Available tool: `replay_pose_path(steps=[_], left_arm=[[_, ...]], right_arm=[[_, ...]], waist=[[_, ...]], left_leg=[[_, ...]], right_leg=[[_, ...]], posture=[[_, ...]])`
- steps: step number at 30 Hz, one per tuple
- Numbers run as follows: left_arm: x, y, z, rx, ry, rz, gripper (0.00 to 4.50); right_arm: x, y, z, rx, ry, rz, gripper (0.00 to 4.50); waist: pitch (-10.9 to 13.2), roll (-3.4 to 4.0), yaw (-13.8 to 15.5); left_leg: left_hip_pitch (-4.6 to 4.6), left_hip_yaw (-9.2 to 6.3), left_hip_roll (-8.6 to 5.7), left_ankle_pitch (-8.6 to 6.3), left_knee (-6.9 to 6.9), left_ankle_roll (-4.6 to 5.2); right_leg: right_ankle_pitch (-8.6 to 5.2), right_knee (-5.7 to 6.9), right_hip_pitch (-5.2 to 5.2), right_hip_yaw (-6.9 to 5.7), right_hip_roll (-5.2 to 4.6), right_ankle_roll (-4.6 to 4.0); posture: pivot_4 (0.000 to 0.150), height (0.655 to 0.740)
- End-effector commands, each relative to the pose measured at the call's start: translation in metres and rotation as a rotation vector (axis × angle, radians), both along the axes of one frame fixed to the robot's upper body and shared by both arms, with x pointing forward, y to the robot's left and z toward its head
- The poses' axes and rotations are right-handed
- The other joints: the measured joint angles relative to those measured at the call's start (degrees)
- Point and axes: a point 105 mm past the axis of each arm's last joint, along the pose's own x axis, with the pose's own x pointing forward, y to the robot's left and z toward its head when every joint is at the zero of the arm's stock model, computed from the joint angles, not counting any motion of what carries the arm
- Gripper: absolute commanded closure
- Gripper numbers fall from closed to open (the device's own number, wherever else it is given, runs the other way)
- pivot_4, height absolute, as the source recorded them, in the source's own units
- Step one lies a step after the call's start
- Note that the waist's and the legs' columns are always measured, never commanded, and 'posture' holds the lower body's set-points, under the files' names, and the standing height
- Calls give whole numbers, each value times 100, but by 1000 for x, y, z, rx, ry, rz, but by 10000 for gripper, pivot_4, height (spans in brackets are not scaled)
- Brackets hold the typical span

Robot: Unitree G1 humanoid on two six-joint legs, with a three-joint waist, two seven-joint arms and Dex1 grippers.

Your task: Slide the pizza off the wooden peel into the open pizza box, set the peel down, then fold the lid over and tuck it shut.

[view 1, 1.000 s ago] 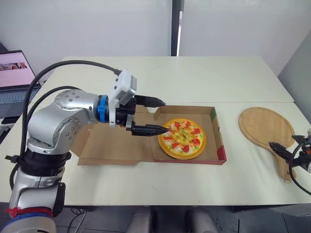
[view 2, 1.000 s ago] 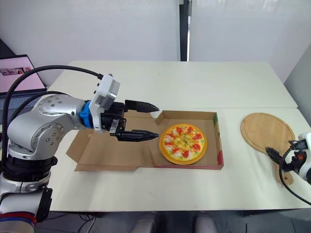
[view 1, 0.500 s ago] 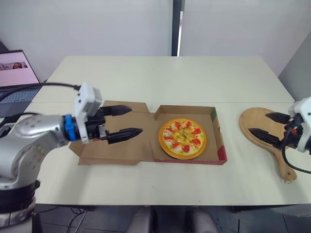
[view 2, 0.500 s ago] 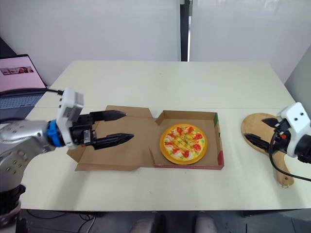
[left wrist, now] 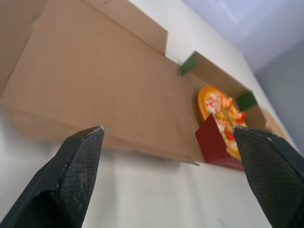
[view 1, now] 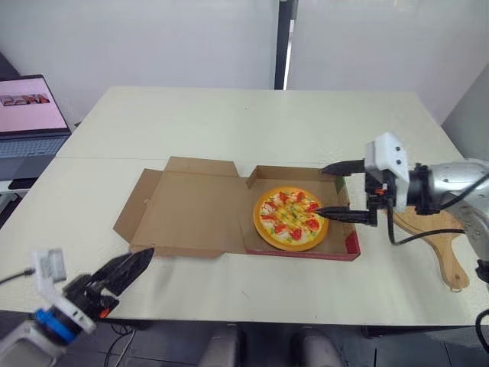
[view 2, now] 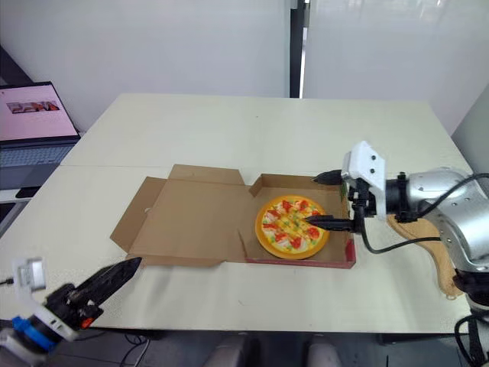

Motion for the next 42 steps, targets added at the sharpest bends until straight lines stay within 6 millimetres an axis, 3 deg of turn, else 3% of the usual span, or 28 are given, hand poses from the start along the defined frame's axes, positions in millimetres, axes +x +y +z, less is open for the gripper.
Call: replay_pose_path(steps=[1, 9, 26, 29, 40, 42], left_arm=[[-5, -11, 1, -114, -8, 55, 0], [8, -8, -22, -378, 44, 261, 0], [46, -2, -38, -460, 72, 354, 0], [50, -2, -38, -473, 67, 364, 6158], [54, 1, -34, -460, 49, 376, 41034], [54, 1, -32, -455, 43, 374, 44808]], right_arm=[[-5, 14, 7, -3, -23, 90, 281], [-5, 25, 3, -13, -18, 143, 281], [-3, 30, 9, -19, -36, 158, 281], [-3, 30, 9, -21, -37, 156, 0], [-1, 30, 11, -19, -41, 147, 0], [-1, 30, 11, -18, -42, 146, 0]], waist=[[-1, -1, 2], [-3, -3, 50], [-5, -5, 26], [-5, -5, 26], [-5, -6, 32], [-5, -6, 33]], left_leg=[[0, -1, 2, 0, -1, 0], [-1, 1, -1, 0, -3, 0], [0, 0, -1, 1, -5, -2], [0, 0, -1, 1, -5, -1], [-1, -1, -2, 1, -5, -1], [-1, -1, -1, 1, -5, -1]], right_leg=[[-1, 0, -1, -2, 1, -1], [-1, -9, 3, -2, 1, -2], [-1, -6, 1, -4, 4, -2], [-1, -6, 1, -5, 4, -2], [-1, -8, 1, -5, 4, -2], [-1, -8, 1, -5, 4, -2]], posture=[[1500, 7281], [1500, 7281], [1500, 7281], [1500, 7281], [1500, 7281], [1500, 7281]])
